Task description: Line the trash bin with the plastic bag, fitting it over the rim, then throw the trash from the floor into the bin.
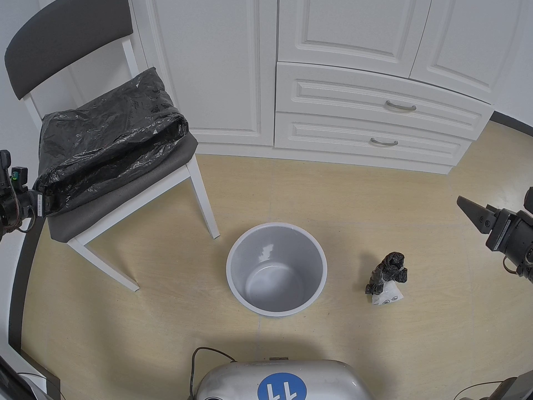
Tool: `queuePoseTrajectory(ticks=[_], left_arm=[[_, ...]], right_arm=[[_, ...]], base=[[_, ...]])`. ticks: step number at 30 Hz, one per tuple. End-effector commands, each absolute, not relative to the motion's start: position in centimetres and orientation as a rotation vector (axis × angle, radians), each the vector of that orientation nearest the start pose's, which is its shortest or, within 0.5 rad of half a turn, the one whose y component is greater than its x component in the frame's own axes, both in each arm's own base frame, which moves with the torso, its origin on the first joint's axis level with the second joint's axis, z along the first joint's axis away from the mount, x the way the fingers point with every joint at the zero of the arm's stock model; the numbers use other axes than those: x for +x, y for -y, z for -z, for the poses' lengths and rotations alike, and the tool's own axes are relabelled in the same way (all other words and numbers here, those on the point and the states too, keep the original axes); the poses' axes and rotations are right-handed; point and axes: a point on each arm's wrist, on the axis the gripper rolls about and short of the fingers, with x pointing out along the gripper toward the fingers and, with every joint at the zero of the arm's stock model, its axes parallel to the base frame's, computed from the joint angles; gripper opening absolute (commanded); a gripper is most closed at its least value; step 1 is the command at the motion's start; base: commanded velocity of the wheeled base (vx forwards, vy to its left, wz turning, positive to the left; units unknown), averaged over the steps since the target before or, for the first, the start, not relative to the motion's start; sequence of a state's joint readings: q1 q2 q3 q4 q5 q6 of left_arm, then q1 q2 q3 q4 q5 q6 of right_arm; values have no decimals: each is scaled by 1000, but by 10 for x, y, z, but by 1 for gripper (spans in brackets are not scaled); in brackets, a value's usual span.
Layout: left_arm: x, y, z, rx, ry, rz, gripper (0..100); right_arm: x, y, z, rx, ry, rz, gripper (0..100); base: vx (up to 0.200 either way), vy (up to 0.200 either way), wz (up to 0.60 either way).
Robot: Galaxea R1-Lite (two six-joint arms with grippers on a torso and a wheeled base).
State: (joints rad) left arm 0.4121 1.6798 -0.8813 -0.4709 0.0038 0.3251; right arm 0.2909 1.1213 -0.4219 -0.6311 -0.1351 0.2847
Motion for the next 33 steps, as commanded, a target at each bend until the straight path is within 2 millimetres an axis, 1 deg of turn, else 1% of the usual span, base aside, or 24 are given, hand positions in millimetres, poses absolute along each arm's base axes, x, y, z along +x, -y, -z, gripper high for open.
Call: queuePoseTrajectory(ticks=[1, 7, 10, 11, 12, 16, 17, 18, 19, 21, 25, 28, 33], left_arm=[[281, -122, -191, 249, -388, -350, 0], [278, -120, -191, 239, -385, -349, 0], [270, -116, -196, 224, -366, -351, 0], [270, -116, -196, 224, -366, -351, 0], [262, -111, -202, 221, -345, -343, 0], [245, -98, -209, 206, -304, -274, 0], [232, -89, -216, 199, -266, -227, 0], [230, -87, -217, 199, -260, -217, 0], [219, -77, -223, 200, -224, -166, 0], [208, -66, -230, 207, -181, -113, 0], [192, -44, -240, 223, -113, -15, 0], [182, -29, -247, 227, -64, 45, 0], [167, -8, -259, 193, 1, 140, 0]], right_arm=[[146, -43, -208, 267, -88, -160, 100], [142, -44, -209, 262, -82, -173, 100], [141, -45, -207, 261, -88, -185, 100], [141, -45, -207, 261, -88, -185, 100], [140, -46, -206, 255, -90, -193, 100], [136, -49, -207, 244, -85, -222, 100], [134, -54, -208, 223, -79, -252, 100], [134, -54, -209, 220, -78, -257, 100], [135, -61, -209, 204, -86, -283, 100], [141, -72, -206, 186, -117, -322, 100], [156, -97, -205, 179, -134, -377, 100], [165, -114, -205, 188, -105, -424, 100], [165, -135, -198, 174, -92, -489, 100]], base=[[0, 0, 0], [0, 0, 0], [0, 0, 0], [0, 0, 0], [0, 0, 0], [0, 0, 0], [0, 0, 0], [0, 0, 0], [0, 0, 0], [0, 0, 0], [0, 0, 0], [0, 0, 0], [0, 0, 0]])
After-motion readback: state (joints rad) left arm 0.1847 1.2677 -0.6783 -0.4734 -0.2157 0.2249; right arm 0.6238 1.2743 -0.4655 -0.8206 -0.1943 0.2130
